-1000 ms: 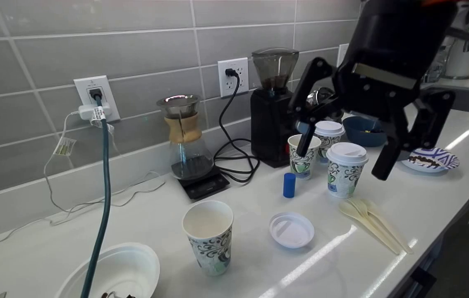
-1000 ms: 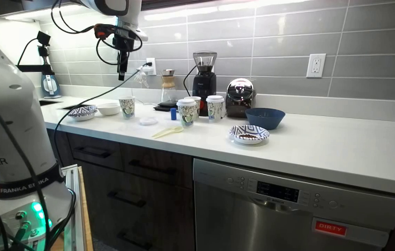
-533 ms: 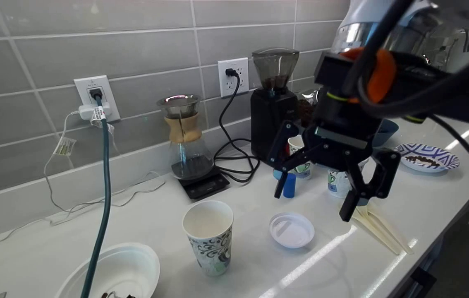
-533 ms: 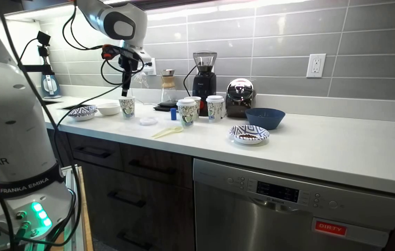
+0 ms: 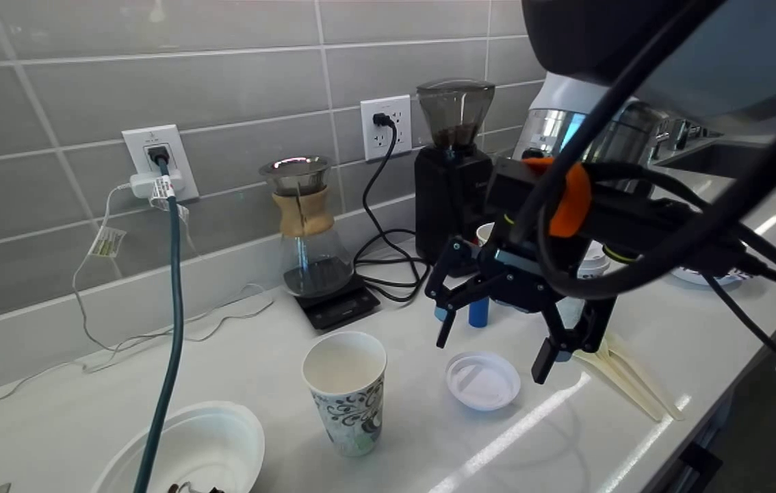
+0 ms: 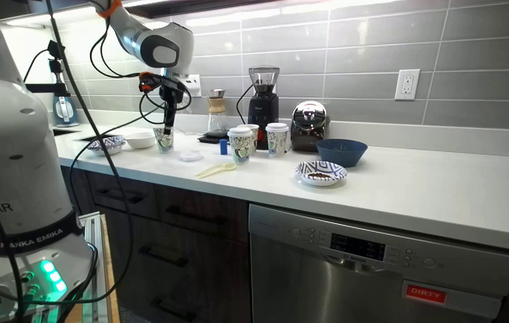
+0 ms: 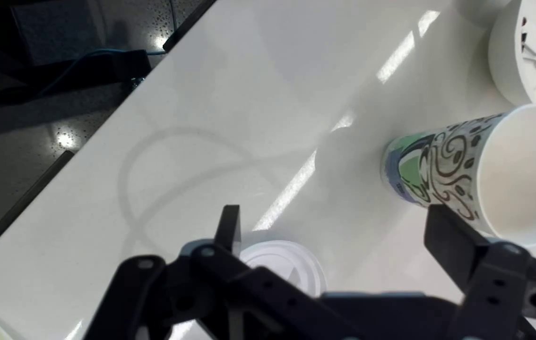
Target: Flip the cup lid on the table
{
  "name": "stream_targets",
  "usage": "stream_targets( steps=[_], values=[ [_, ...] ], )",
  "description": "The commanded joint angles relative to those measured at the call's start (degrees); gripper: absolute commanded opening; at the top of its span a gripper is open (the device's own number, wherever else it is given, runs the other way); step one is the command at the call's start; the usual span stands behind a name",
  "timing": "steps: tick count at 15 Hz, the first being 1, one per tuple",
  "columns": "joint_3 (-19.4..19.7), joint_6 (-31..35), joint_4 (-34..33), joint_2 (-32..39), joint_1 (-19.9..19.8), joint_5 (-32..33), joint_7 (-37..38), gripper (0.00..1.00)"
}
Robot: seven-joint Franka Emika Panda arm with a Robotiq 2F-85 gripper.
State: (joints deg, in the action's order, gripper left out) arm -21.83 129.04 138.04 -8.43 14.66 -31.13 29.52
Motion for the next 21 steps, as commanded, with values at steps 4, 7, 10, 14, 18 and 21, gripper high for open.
stream_targets(
  steps=[4, 7, 10, 14, 18, 21],
  values=[
    [0.08, 5.22, 0.04, 2.64, 0.69, 4.51, 3.91, 1.0],
    [-0.21, 14.41, 1.0, 5.24, 0.96, 8.05, 7.31, 1.0],
    [0.15, 20.89, 1.78, 8.54, 1.62, 11.37, 10.26, 1.0],
    [1.28, 23.98, 1.67, 11.75, 2.55, 16.43, 13.92, 1.0],
    [2.42, 24.64, 1.35, 13.8, 3.44, 19.48, 16.46, 1.0],
    [3.16, 25.41, 1.29, 14.86, 3.92, 20.78, 17.81, 1.0]
  ],
)
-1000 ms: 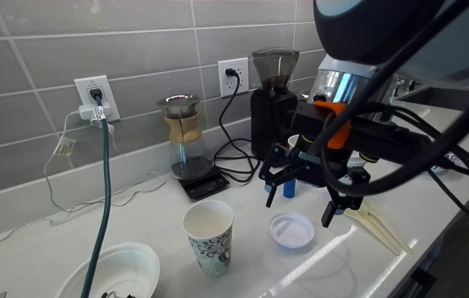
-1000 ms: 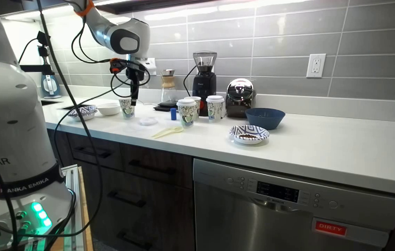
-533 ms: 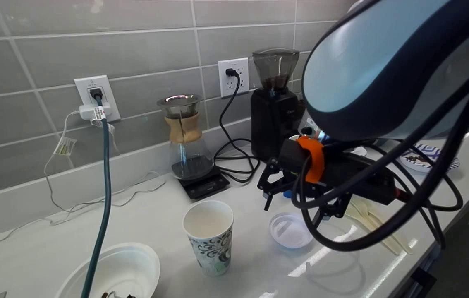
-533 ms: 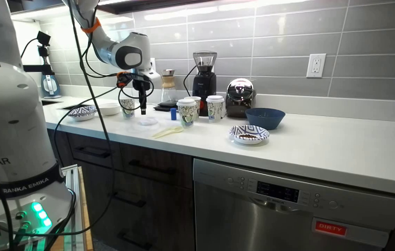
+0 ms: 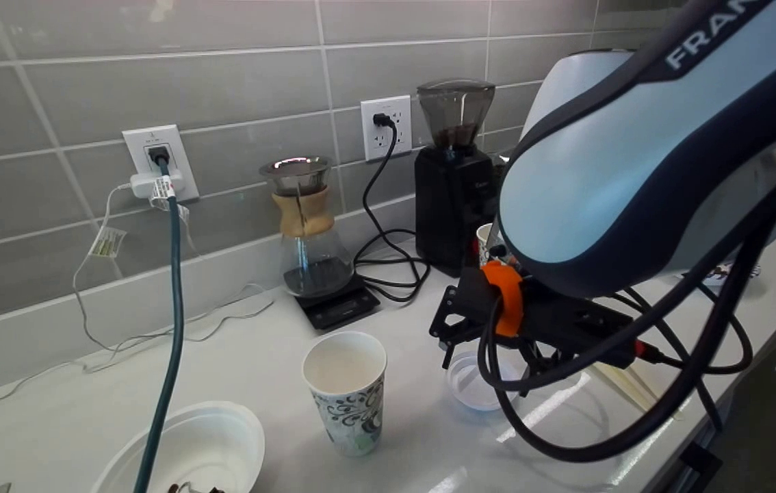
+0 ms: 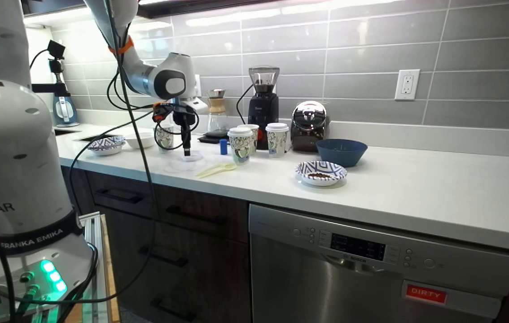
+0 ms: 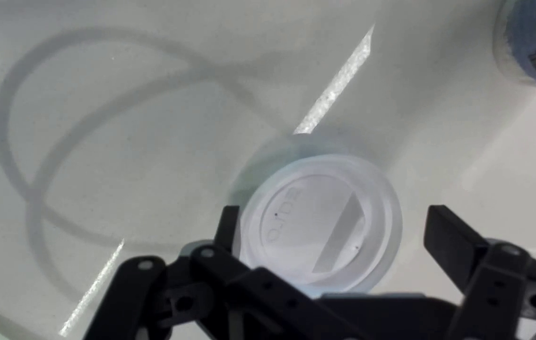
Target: Flip the cup lid on the table
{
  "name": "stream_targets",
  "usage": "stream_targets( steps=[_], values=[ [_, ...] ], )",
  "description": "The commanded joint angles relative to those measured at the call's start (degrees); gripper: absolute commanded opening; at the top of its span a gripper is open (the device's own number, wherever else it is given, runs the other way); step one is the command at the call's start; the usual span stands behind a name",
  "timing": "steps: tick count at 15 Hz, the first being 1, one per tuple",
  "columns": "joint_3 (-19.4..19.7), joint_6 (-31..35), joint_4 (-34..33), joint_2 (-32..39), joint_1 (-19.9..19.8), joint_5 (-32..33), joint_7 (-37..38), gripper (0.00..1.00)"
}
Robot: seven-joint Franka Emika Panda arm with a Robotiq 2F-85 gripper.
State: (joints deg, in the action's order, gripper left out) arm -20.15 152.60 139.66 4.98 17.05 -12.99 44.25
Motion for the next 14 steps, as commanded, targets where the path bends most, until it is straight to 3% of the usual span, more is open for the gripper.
stream_targets(
  steps=[1, 14],
  values=[
    [1.61, 2.01, -0.37, 1.71, 1.64, 2.59, 3.17, 1.0],
    [1.86, 3.64, -1.22, 2.22, 2.1, 1.16, 3.63, 1.0]
  ],
)
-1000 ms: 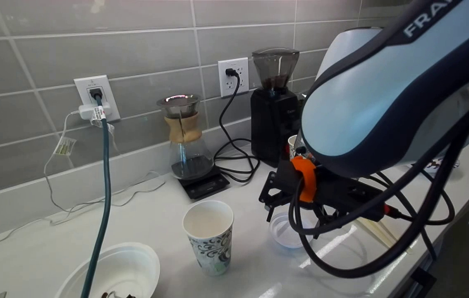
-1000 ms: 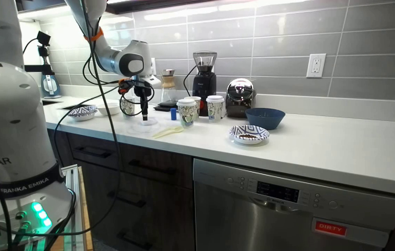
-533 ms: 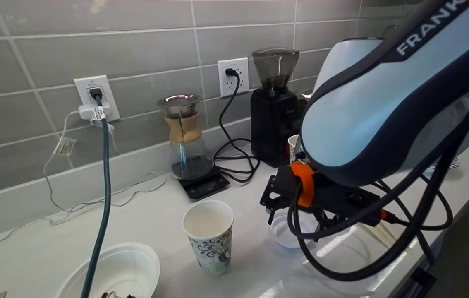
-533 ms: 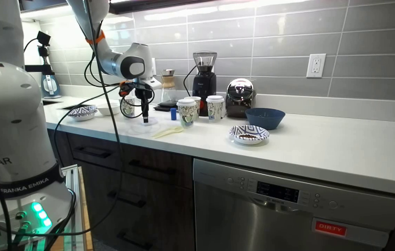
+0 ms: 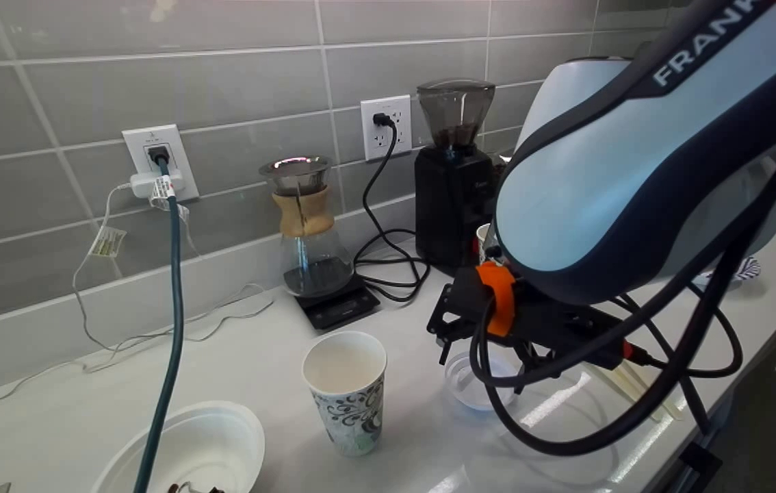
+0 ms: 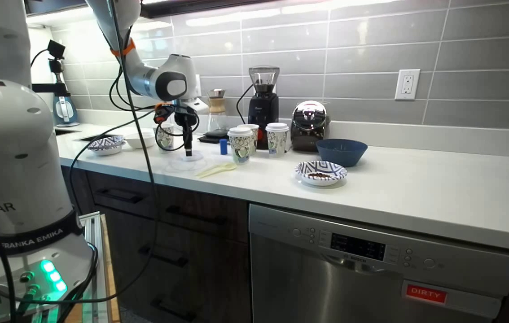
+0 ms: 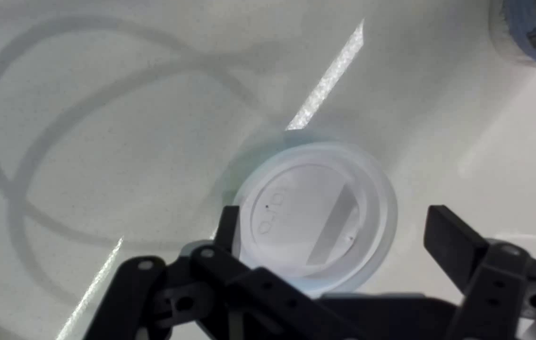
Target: Flip the cup lid on the table
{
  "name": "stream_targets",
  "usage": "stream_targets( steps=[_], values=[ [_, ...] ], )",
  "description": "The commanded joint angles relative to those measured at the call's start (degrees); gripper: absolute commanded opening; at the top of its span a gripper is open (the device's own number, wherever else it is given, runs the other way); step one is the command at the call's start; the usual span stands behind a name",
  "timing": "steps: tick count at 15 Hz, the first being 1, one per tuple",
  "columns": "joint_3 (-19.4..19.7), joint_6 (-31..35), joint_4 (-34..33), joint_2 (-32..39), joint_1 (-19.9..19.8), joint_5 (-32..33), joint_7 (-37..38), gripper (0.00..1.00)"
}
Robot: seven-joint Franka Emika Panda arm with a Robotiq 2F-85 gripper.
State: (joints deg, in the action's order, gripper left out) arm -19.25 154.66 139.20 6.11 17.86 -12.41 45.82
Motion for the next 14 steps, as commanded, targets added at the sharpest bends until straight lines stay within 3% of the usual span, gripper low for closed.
stream_targets(
  steps=[1, 14],
  values=[
    [0.95, 1.67, -0.86, 1.28, 1.27, 0.36, 2.21, 1.0],
    [2.02, 2.29, -0.89, 3.03, 1.41, 1.08, 4.08, 1.0]
  ],
)
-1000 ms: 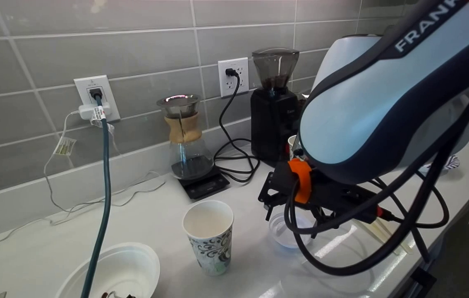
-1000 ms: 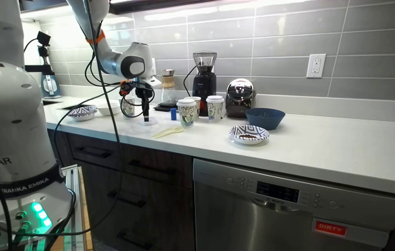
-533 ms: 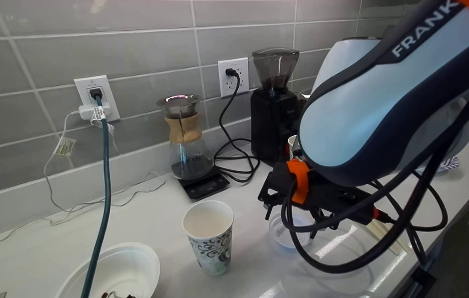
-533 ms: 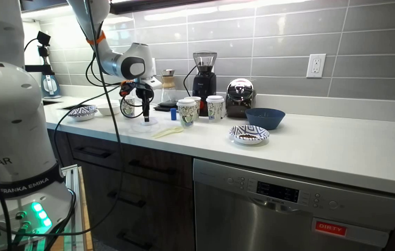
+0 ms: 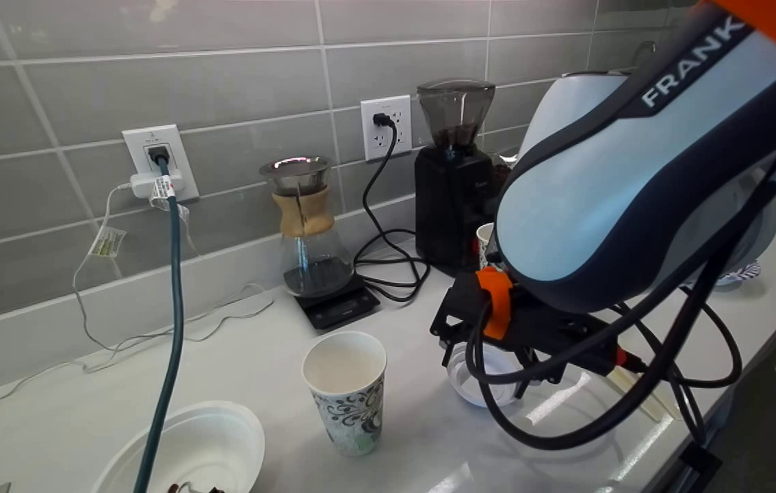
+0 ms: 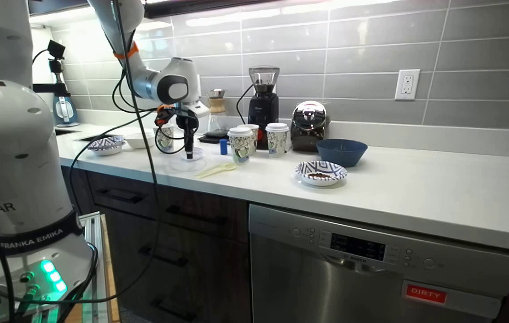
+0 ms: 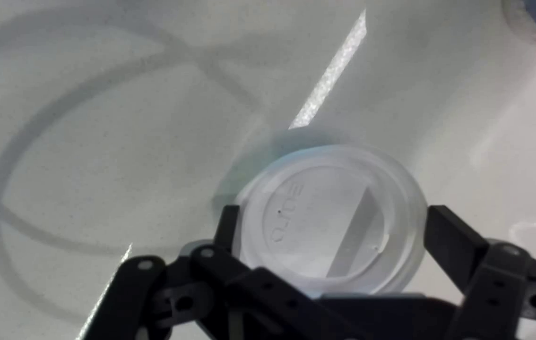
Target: Flip the cup lid on the table
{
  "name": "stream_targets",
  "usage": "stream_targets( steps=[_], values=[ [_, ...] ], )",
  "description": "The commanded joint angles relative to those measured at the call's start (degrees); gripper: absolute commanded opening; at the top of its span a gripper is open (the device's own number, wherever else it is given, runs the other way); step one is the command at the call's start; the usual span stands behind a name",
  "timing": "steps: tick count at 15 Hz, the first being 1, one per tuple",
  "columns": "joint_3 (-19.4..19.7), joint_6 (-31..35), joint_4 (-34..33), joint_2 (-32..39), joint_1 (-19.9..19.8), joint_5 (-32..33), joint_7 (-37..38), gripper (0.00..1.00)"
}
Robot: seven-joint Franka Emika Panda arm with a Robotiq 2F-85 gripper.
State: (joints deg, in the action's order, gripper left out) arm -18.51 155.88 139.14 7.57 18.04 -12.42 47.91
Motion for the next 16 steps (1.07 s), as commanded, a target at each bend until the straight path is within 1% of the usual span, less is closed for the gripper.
stream_targets(
  steps=[1, 9, 16],
  values=[
    [1.3, 1.06, -0.82, 1.65, 1.21, 1.01, 1.96, 1.0],
    [1.06, 0.25, -1.3, -0.12, 1.43, 0.78, 2.0, 1.0],
    [1.18, 0.82, -2.86, 1.25, 1.84, 1.29, 2.24, 1.0]
  ],
)
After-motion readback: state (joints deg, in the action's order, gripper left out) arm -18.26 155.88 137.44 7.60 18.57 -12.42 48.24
